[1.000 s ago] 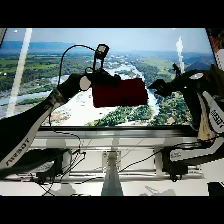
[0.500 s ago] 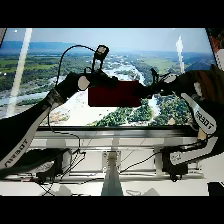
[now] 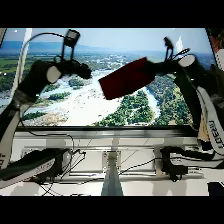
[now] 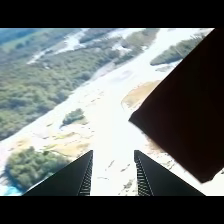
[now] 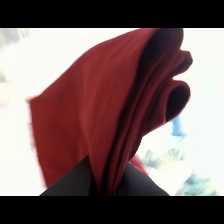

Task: Fold the clothes and pants, and hang the long-sleeved shirts on hangers.

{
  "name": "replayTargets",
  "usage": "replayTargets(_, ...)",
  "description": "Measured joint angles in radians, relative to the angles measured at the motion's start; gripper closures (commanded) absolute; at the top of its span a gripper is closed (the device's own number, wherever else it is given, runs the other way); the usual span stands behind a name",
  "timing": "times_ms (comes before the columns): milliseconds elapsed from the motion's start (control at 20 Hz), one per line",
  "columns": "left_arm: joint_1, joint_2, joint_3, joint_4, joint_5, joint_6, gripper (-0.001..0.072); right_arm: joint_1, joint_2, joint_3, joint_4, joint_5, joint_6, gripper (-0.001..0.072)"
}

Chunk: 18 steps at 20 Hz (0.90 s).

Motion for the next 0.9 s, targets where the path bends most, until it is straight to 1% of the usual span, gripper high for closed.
replayTargets(100, 0.044, 0.060, 0.000, 0.019, -0.005, -0.010, 0.0422, -0.050, 0.084, 0.060, -0.082, -0.008, 0.044, 0.0698)
replayTargets(250, 0.084, 0.118, 0.000, 0.033, -0.010, -0.019, 0.0422, -0.155, 0.224, 0.138, -0.255, -0.014, 0.130, 0.0698)
replayTargets(450, 0.103, 0.144, 0.000, 0.040, -0.013, -0.025, 0.0422, -0.372, 0.404, 0.188, -0.517, 0.025, 0.321, 0.0698)
replayTargets(600, 0.107, 0.150, -0.001, 0.043, -0.014, -0.025, 0.0422, -0.572, 0.492, 0.200, -0.636, 0.140, 0.395, 0.0698)
replayTargets(850, 0.109, 0.153, -0.001, 0.043, -0.014, -0.025, 0.0422, -0.877, 0.533, 0.197, -0.718, 0.407, 0.446, 0.0697)
replayTargets(900, 0.109, 0.154, -0.001, 0.043, -0.014, -0.025, 0.0422, -0.921, 0.535, 0.192, -0.725, 0.440, 0.460, 0.0615)
